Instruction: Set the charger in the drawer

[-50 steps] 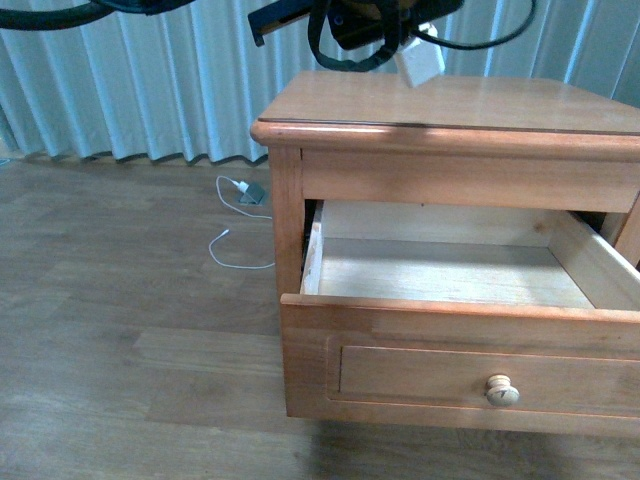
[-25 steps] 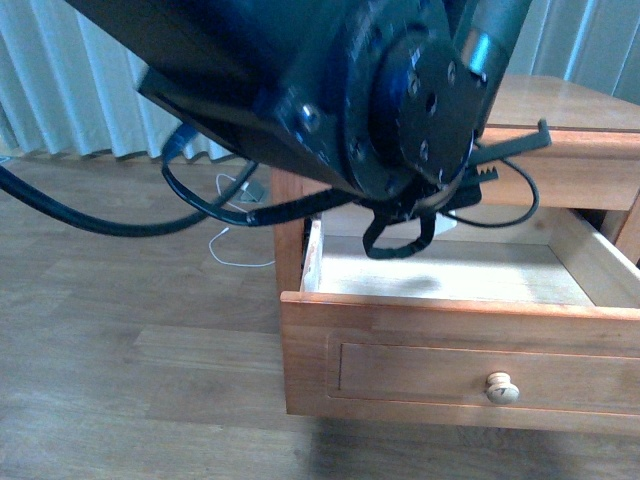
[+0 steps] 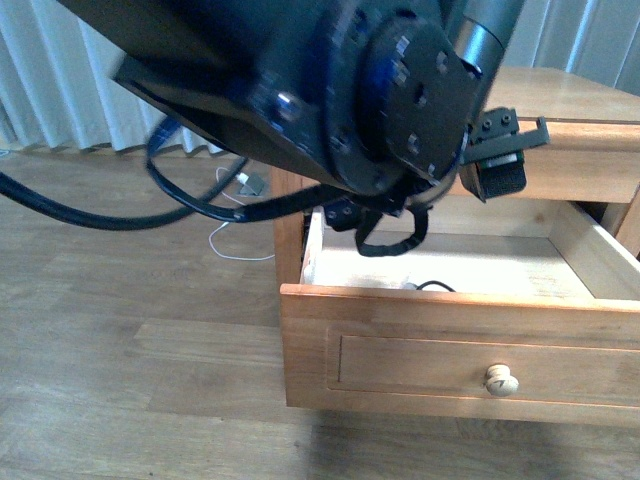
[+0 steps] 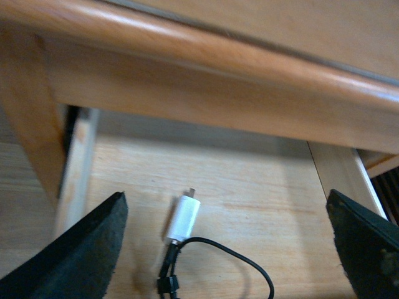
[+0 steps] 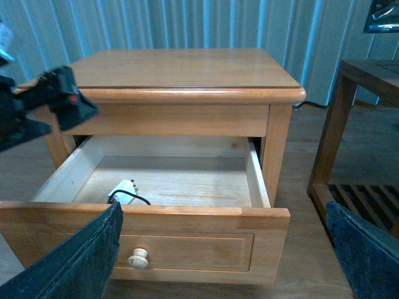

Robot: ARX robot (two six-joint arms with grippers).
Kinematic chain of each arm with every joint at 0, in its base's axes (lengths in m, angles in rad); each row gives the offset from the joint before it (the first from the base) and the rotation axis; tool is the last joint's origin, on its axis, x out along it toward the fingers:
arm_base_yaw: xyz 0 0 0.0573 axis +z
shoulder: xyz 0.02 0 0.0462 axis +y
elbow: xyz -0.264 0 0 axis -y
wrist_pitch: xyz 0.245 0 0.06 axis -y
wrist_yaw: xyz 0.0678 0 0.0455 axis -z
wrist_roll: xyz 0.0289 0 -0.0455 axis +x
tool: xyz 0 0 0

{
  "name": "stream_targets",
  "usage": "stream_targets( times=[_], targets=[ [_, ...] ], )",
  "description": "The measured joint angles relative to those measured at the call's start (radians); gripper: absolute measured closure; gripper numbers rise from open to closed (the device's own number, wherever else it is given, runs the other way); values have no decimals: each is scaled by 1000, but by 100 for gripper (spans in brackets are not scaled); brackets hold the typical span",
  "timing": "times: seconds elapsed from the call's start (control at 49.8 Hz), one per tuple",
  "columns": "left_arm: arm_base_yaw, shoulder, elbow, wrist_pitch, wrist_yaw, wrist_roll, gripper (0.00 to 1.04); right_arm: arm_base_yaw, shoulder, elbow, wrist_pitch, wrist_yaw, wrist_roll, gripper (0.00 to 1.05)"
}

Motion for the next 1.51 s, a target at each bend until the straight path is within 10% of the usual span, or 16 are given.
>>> stream_targets(
  times=[0.542,0.883,1.164,1.505],
  targets=[
    [109,-856,-657,16,-89,183,6,0,0,0,0,0,0,8],
    [216,-1643,-1075,-434,-191,65,6,0,0,0,0,0,0,8],
    [330,-1758,-1114,-453,-145,13,6,0,0,0,0,0,0,8],
    [622,-1894,-1251,-269,307,463,71,0,0,0,0,0,0,8]
  ],
)
